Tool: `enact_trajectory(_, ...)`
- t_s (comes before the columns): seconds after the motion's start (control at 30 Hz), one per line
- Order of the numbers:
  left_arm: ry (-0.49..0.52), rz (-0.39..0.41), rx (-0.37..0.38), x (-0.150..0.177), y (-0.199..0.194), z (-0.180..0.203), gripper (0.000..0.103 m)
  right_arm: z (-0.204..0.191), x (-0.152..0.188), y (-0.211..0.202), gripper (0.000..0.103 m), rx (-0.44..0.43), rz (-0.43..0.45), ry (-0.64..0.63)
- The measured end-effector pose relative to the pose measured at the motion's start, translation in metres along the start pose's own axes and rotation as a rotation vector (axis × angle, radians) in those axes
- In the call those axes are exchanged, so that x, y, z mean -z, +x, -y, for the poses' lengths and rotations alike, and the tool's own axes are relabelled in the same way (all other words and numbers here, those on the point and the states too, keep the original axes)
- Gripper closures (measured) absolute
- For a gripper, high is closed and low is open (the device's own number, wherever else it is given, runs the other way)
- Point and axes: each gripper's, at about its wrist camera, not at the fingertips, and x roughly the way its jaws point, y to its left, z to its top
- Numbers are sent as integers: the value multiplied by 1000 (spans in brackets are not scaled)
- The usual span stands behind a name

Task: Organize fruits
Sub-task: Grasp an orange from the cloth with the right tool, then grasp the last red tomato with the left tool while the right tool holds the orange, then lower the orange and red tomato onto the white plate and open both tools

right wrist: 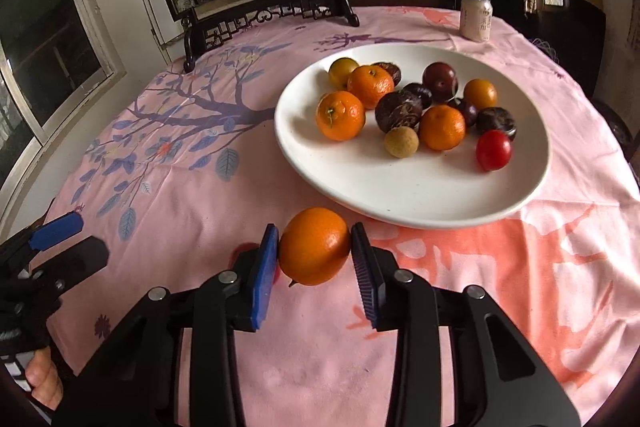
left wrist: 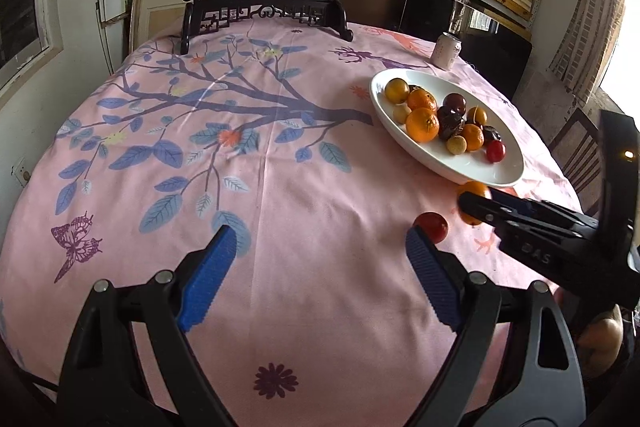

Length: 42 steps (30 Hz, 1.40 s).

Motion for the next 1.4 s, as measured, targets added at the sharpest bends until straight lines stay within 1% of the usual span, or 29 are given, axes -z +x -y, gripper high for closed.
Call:
enact_trajectory(0.1, 35, -25, 32, 1, 8, 17, 15, 14, 22, -30, 66, 42, 0, -32)
enact_trajectory(0.2, 101, -43, 36, 2, 23, 45, 15, 42, 49, -41, 66, 59, -57, 6)
enact_trajectory(0.27, 138, -50, 32, 3, 34, 64, 15, 57, 63, -45, 66, 70, -70, 33)
enact_trajectory(0.33, 167, -68, 29, 2, 46, 80, 15, 67, 70, -47, 65, 51, -69, 58)
enact_trajectory(0.43, 186, -91, 9, 3, 62, 95, 17, 71, 71, -46, 65, 23, -58, 70)
enact_trajectory(0.47, 187, -98, 4, 2, 67, 96, 23, 71, 71, -43, 65, 17, -62, 66)
enact_trajectory(0.5, 187, -110, -1, 1, 71, 97, 34, 71, 70, -39, 65, 11, -70, 69)
enact_trajectory(0.53, 184, -127, -1, 2, 76, 98, 40, 72, 69, -35, 65, 2, -77, 79)
enact_trajectory(0.6, 173, -163, 8, 3, 85, 96, 62, 72, 68, -31, 65, -2, -68, 83)
enact_trajectory(0.67, 180, -152, 5, 4, 86, 96, 64, 70, 66, -31, 65, 5, -65, 74)
enact_trajectory(0.7, 183, -155, 13, 4, 86, 96, 69, 70, 66, -31, 65, 7, -64, 72)
enact_trajectory(0.83, 185, -145, 26, 5, 83, 97, 70, 71, 66, -38, 65, 7, -49, 90)
enact_trajectory(0.97, 187, -108, 47, 6, 64, 99, 70, 74, 66, -46, 65, 15, -30, 101)
enact_trajectory(1.1, 191, -80, 85, -1, 41, 103, 70, 78, 61, -51, 65, 19, -17, 99)
enact_trajectory(1.2, 212, -78, 107, -21, 33, 112, 70, 85, 40, -56, 65, 32, 4, 92)
enact_trajectory(1.27, 218, -91, 113, -41, 37, 119, 70, 91, 19, -55, 65, 39, 27, 86)
enact_trajectory(1.33, 220, -99, 92, -63, 51, 126, 70, 96, -4, -47, 65, 36, 34, 83)
enact_trajectory(1.4, 202, -126, 75, -84, 73, 133, 70, 99, -27, -29, 65, 20, 19, 86)
